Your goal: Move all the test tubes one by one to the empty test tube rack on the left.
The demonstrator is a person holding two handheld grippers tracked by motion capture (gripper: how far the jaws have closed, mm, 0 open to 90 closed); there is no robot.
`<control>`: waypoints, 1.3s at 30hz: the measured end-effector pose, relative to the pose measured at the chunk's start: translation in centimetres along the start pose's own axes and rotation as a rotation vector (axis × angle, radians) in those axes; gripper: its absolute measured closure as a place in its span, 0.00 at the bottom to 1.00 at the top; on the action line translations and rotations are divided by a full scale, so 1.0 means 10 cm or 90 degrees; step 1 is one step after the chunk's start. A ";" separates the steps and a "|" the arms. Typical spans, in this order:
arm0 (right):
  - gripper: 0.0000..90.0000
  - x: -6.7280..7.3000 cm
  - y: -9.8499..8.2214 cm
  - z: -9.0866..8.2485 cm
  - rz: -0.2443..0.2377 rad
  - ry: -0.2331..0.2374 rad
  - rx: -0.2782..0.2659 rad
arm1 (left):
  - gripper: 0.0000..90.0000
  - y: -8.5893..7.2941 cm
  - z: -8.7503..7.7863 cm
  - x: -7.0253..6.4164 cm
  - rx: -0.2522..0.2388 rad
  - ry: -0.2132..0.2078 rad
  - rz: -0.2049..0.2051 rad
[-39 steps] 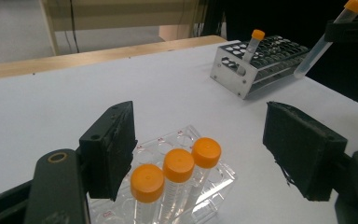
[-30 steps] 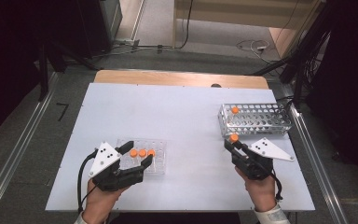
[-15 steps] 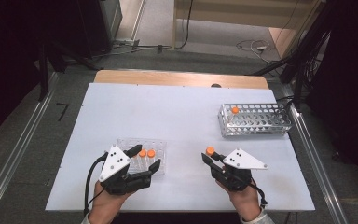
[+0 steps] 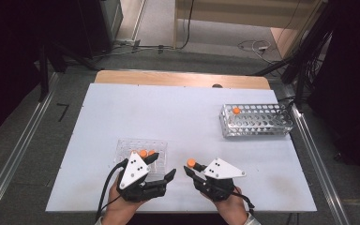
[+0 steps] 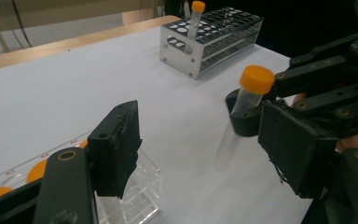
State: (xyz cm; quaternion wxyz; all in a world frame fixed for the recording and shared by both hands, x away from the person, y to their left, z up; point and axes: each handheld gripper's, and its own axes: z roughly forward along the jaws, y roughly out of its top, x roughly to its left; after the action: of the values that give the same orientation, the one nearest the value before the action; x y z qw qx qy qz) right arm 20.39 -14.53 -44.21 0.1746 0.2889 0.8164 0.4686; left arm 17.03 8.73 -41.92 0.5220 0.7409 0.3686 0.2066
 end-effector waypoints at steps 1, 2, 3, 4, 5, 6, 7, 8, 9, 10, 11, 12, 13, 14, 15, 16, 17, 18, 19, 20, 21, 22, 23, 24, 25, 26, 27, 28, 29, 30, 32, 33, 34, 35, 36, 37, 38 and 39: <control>0.80 0.03 -0.01 0.02 -0.002 0.006 0.003 | 0.38 0.00 0.01 -0.01 0.002 -0.008 0.003; 0.80 0.05 -0.01 0.04 -0.006 0.010 0.005 | 0.41 0.00 0.01 -0.02 0.002 -0.014 0.005; 0.80 0.07 -0.02 0.05 -0.007 0.013 0.007 | 0.43 -0.01 0.03 -0.04 0.002 -0.021 0.006; 0.80 0.10 -0.02 0.06 -0.012 0.017 0.007 | 0.45 -0.01 0.04 -0.05 0.003 -0.028 0.009; 0.80 0.13 -0.02 0.08 -0.015 0.020 0.010 | 0.47 -0.01 0.05 -0.07 0.005 -0.034 0.012; 0.80 0.15 -0.02 0.09 -0.015 0.025 0.011 | 0.49 -0.01 0.06 -0.08 0.004 -0.036 0.013; 0.80 0.17 -0.02 0.11 -0.019 0.027 0.013 | 0.50 -0.01 0.06 -0.09 0.004 -0.039 0.013; 0.80 0.18 -0.02 0.12 -0.020 0.032 0.012 | 0.52 -0.01 0.07 -0.10 0.005 -0.042 0.015; 0.80 0.20 -0.02 0.12 -0.019 0.034 0.013 | 0.54 -0.01 0.08 -0.10 0.005 -0.046 0.017; 0.80 0.21 -0.02 0.13 -0.019 0.039 0.014 | 0.56 -0.02 0.08 -0.11 0.007 -0.050 0.020; 0.80 0.22 -0.02 0.14 -0.020 0.042 0.014 | 0.57 -0.02 0.10 -0.12 0.009 -0.053 0.021; 0.80 0.24 -0.02 0.14 -0.023 0.045 0.013 | 0.58 -0.02 0.10 -0.13 0.011 -0.054 0.022; 0.80 0.25 -0.02 0.14 -0.024 0.047 0.013 | 0.58 -0.03 0.12 -0.14 0.013 -0.056 0.025; 0.80 0.26 -0.02 0.15 -0.025 0.048 0.012 | 0.59 -0.03 0.12 -0.15 0.015 -0.056 0.027; 0.80 0.27 -0.02 0.15 -0.025 0.050 0.011 | 0.61 -0.04 0.13 -0.16 0.014 -0.054 0.029; 0.80 0.27 -0.02 0.15 -0.023 0.052 0.010 | 0.62 -0.04 0.14 -0.16 0.015 -0.054 0.032; 0.80 0.28 -0.01 0.15 -0.023 0.053 0.010 | 0.64 -0.05 0.14 -0.16 0.016 -0.054 0.033; 0.80 0.28 -0.01 0.14 -0.022 0.054 0.009 | 0.65 -0.05 0.15 -0.17 0.017 -0.052 0.033; 0.80 0.29 -0.01 0.14 -0.022 0.056 0.006 | 0.67 -0.06 0.15 -0.17 0.018 -0.050 0.035; 0.80 0.29 -0.01 0.14 -0.021 0.057 0.005 | 0.68 -0.06 0.16 -0.16 0.019 -0.050 0.034; 0.80 0.29 -0.01 0.14 -0.020 0.058 0.005 | 0.69 -0.06 0.16 -0.16 0.019 -0.050 0.033; 0.80 0.29 -0.01 0.14 -0.019 0.058 0.005 | 0.70 -0.07 0.16 -0.16 0.019 -0.049 0.035; 0.80 0.30 -0.01 0.14 -0.019 0.058 0.005 | 0.71 -0.07 0.16 -0.16 0.019 -0.047 0.036; 0.80 0.30 -0.01 0.14 -0.019 0.059 0.005 | 0.73 -0.07 0.16 -0.16 0.018 -0.046 0.037; 0.80 0.30 -0.01 0.14 -0.018 0.060 0.005 | 0.74 -0.07 0.16 -0.17 0.019 -0.045 0.037; 0.80 0.30 -0.01 0.14 -0.017 0.061 0.005 | 0.75 -0.07 0.16 -0.16 0.018 -0.044 0.037; 0.80 0.30 -0.01 0.13 -0.017 0.060 0.005 | 0.75 -0.07 0.16 -0.16 0.019 -0.043 0.038; 0.80 0.30 -0.01 0.13 -0.017 0.060 0.005 | 0.76 -0.07 0.16 -0.16 0.019 -0.043 0.037; 0.80 0.30 -0.01 0.14 -0.017 0.061 0.005 | 0.76 -0.07 0.16 -0.16 0.019 -0.042 0.037; 0.79 0.30 -0.01 0.14 -0.016 0.061 0.005 | 0.76 -0.07 0.16 -0.16 0.018 -0.042 0.037; 0.78 0.30 -0.01 0.13 -0.015 0.062 0.006 | 0.77 -0.07 0.15 -0.16 0.019 -0.044 0.036; 0.74 0.30 -0.01 0.13 -0.015 0.064 0.006 | 0.77 -0.07 0.15 -0.16 0.017 -0.042 0.035; 0.66 0.31 -0.01 0.13 -0.016 0.070 0.006 | 0.77 -0.06 0.14 -0.15 0.015 -0.043 0.034; 0.58 0.30 0.00 0.14 -0.019 0.075 0.011 | 0.77 -0.06 0.13 -0.14 0.014 -0.043 0.032; 0.52 0.31 0.00 0.14 -0.022 0.077 0.015 | 0.77 -0.05 0.12 -0.13 0.013 -0.041 0.032; 0.47 0.31 0.00 0.14 -0.025 0.077 0.016 | 0.77 -0.04 0.10 -0.12 0.011 -0.042 0.029; 0.40 0.31 0.00 0.14 -0.027 0.079 0.020 | 0.77 -0.04 0.08 -0.11 0.012 -0.043 0.029; 0.34 0.30 0.00 0.15 -0.026 0.081 0.026 | 0.77 -0.03 0.07 -0.11 0.009 -0.044 0.024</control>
State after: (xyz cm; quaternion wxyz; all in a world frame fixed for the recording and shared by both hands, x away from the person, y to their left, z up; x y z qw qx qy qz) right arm 18.91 -11.65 -44.94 0.1260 0.2454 0.8410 0.4655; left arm 16.70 7.54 -42.40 0.5251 0.7580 0.3378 0.1885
